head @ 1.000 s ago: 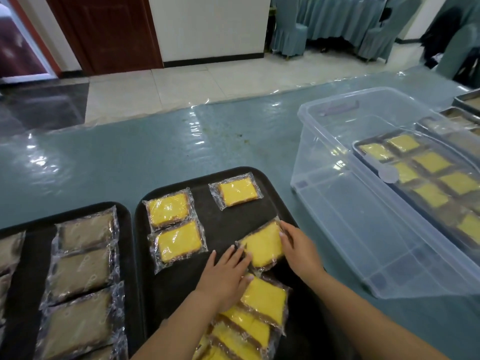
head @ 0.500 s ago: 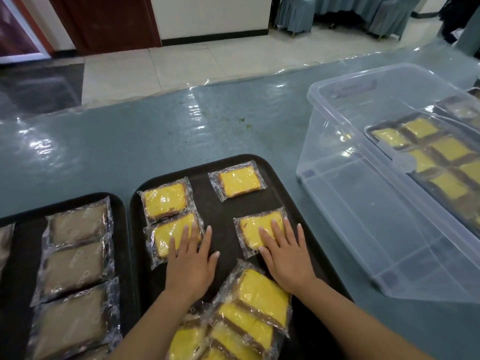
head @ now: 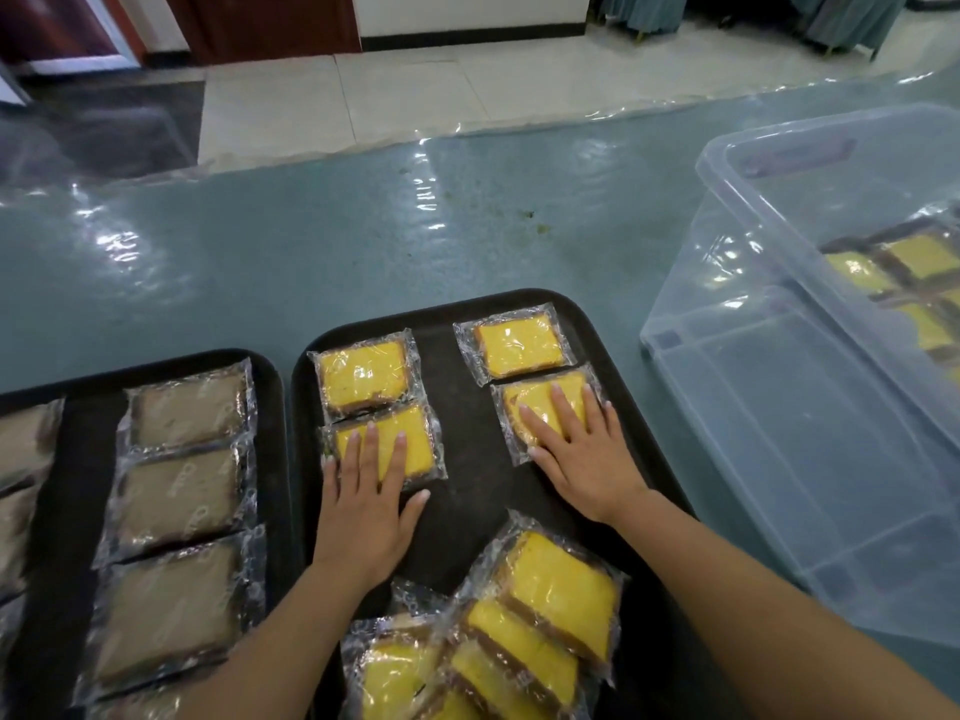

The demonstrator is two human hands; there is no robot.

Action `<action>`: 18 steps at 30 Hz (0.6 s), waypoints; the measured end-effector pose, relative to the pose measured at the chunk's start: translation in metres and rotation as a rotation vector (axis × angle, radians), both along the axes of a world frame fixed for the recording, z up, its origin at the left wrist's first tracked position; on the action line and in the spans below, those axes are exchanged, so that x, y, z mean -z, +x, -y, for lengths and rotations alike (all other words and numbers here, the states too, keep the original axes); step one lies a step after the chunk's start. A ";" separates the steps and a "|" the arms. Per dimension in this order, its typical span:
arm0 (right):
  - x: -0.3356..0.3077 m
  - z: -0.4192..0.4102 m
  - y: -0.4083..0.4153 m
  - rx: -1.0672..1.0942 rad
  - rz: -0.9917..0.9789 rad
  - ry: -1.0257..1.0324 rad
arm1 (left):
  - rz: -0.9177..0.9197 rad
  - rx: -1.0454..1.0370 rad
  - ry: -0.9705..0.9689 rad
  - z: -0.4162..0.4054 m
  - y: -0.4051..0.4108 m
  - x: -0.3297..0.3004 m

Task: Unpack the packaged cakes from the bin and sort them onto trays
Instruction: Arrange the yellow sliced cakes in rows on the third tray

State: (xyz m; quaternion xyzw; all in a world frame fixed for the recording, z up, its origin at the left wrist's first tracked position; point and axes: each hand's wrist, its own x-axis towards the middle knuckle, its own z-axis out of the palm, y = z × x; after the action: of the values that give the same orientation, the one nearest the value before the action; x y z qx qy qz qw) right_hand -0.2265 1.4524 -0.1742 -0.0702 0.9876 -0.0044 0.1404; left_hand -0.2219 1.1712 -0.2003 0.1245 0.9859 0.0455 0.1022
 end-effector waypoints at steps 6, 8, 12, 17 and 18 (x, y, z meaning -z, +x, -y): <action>-0.002 0.002 -0.004 0.003 0.018 0.051 | 0.017 0.001 0.000 -0.001 -0.002 -0.009; -0.008 0.002 -0.003 0.007 0.002 0.048 | 0.053 0.000 0.007 -0.001 0.000 -0.016; -0.018 0.008 0.020 0.006 -0.016 -0.054 | 0.126 0.009 0.038 -0.003 0.015 -0.032; -0.024 0.004 0.083 -0.017 0.081 -0.160 | 0.194 0.114 0.083 0.004 0.060 -0.048; -0.027 0.003 0.095 -0.011 0.089 -0.182 | 0.198 0.134 0.079 0.005 0.071 -0.052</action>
State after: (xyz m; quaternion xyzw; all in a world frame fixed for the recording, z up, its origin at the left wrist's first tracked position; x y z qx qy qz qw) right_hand -0.1311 1.4491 -0.1476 -0.0879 0.9755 -0.0966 0.1773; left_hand -0.1513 1.1663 -0.1484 0.1892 0.9578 0.0895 0.1969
